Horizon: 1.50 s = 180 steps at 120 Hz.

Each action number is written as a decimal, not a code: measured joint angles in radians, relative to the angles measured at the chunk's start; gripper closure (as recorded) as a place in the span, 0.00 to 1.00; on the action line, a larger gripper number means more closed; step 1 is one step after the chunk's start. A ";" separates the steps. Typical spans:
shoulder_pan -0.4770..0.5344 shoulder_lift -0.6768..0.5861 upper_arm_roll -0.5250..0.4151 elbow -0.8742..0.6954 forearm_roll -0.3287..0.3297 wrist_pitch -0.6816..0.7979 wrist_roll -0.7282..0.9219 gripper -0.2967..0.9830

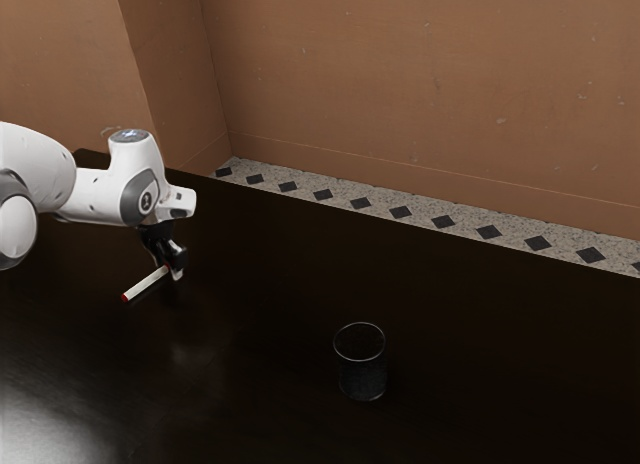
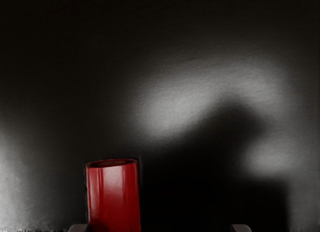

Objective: Put the marker into the pen holder.

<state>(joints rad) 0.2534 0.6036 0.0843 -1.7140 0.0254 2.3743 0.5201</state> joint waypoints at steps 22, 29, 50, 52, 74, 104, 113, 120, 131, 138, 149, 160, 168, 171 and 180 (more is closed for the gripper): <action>0.000 -0.001 0.000 -0.001 -0.008 -0.006 -0.010 0.57; 0.000 -0.001 0.000 -0.001 -0.010 -0.007 -0.013 0.60; -0.001 -0.001 0.000 -0.001 -0.012 -0.009 -0.021 0.68; -0.001 -0.001 0.000 -0.001 -0.013 -0.009 -0.021 0.69; -0.002 -0.002 0.000 -0.001 -0.010 -0.009 -0.031 0.77; -0.003 -0.013 -0.013 -0.007 0.003 -0.009 -0.056 0.83; -0.005 -0.032 -0.015 -0.007 0.007 -0.019 -0.065 0.84; -0.007 -0.058 -0.023 -0.006 0.009 -0.032 -0.071 0.85; -0.009 -0.131 -0.064 -0.010 0.015 -0.062 -0.082 0.85; -0.009 -0.173 -0.105 -0.012 0.019 -0.081 -0.090 0.85; -0.010 -0.229 -0.197 -0.033 0.024 -0.108 -0.108 0.85; -0.029 -0.285 -0.302 -0.047 0.027 -0.127 -0.128 0.85; -0.081 -0.328 -0.338 -0.071 0.027 -0.135 -0.147 0.85; -0.106 -0.344 -0.345 -0.085 0.026 -0.137 -0.155 0.85; -0.187 -0.403 -0.356 -0.137 0.024 -0.142 -0.181 0.85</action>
<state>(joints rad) 0.0665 0.2008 -0.2713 -1.8514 0.0492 2.2322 0.3388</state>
